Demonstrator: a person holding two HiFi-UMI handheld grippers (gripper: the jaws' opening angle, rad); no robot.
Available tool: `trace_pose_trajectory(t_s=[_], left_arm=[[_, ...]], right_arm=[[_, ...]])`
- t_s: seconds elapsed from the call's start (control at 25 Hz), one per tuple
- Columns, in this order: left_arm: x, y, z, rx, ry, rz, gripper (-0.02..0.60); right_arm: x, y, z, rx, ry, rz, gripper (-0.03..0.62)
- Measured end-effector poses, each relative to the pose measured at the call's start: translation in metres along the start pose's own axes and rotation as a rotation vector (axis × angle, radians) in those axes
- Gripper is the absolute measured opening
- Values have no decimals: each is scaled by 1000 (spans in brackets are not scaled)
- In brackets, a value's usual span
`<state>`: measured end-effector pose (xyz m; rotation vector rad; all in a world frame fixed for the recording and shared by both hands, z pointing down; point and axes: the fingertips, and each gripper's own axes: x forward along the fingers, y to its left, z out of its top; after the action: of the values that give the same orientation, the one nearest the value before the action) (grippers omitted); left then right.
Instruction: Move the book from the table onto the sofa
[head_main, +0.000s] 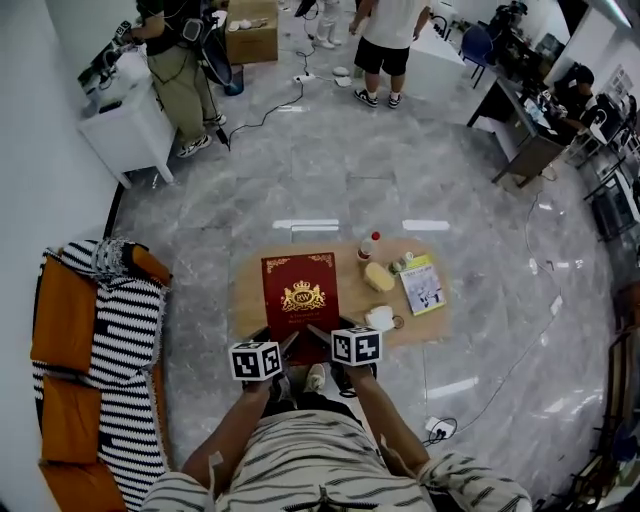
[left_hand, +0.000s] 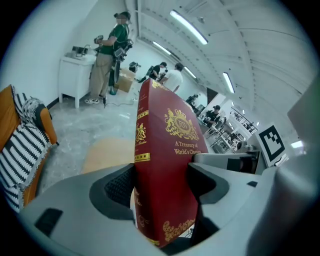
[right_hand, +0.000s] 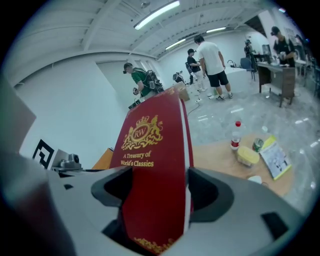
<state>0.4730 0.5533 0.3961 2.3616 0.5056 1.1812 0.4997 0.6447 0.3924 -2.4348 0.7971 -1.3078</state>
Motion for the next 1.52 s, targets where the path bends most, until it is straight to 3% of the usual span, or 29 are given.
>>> trace_pose_trajectory(t_s=[0.4,0.8,1.12,1.36,1.52], left_arm=[[-41,-2,23,-7,-103,26,328],[-80,2,38,-38,-230,106,329],[-132,43,27,-123,-337,227,330],[-187,84,11,-231,-458,363,329],[-251,113,-10,-317,-553,480,328]], right_arm=[[-13,41,26,-102,-33,31,362],[-16,81,45,-216,-48,124,362],[12,143,33,-331,39,253,362],[39,213,16,-468,117,397,362],[50,286,-7,-577,184,516,362]])
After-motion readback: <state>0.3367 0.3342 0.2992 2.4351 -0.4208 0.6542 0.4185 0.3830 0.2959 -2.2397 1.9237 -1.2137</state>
